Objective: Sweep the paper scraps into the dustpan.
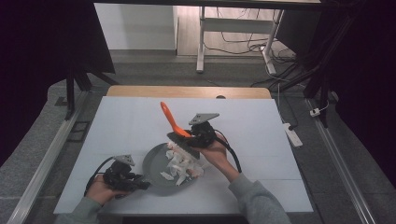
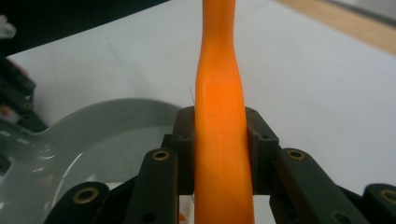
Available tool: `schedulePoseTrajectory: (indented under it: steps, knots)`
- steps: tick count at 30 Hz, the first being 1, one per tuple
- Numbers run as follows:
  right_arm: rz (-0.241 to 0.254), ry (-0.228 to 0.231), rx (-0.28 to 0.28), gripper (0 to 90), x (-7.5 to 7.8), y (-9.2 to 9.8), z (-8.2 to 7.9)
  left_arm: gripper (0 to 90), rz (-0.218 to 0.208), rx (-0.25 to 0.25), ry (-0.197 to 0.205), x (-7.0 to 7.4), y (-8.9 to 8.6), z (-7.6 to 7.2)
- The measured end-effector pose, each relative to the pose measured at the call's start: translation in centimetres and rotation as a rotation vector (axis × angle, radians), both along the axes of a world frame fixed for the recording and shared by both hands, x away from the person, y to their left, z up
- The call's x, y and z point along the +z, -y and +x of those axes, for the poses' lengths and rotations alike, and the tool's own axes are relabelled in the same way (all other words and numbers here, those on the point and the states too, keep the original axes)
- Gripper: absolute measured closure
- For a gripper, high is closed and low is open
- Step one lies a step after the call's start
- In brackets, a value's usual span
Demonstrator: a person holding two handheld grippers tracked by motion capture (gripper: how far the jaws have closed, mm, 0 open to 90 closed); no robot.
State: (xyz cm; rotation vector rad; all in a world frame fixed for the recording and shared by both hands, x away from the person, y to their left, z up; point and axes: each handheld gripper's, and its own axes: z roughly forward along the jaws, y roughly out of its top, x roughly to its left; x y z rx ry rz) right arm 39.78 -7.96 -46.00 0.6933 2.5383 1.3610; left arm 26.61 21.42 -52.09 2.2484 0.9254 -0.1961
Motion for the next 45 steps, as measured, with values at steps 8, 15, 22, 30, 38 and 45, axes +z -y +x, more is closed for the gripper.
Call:
schedulePoseTrajectory:
  steps: [8, 15, 22, 30, 38, 45]
  knots:
    - [0.024, 0.027, -0.101, 70.4, 0.6, 2.3, 1.5, 61.5, 0.002, 0.003, -0.001, 0.0, 0.0, 0.0]
    - [0.016, 0.009, -0.149, 70.4, 0.0, 2.6, 3.4, 61.5, 0.004, 0.0, -0.001, 0.1, 0.0, 0.0]
    - [-0.045, -0.016, -0.164, 70.4, -1.2, 1.5, 5.4, 61.5, 0.001, -0.001, -0.004, 0.0, 0.0, 0.0]
    - [-0.094, -0.068, -0.159, 70.5, -2.4, -0.4, 5.9, 61.5, 0.0, 0.001, -0.003, 0.1, 0.1, 0.0]
    - [-0.151, -0.076, -0.124, 70.5, -2.7, -2.8, 5.3, 61.5, 0.0, 0.002, -0.002, 0.1, 0.1, 0.0]
    - [-0.187, -0.061, -0.072, 70.5, -2.8, -4.1, 4.2, 61.5, 0.0, 0.001, -0.003, 0.1, 0.1, 0.0]
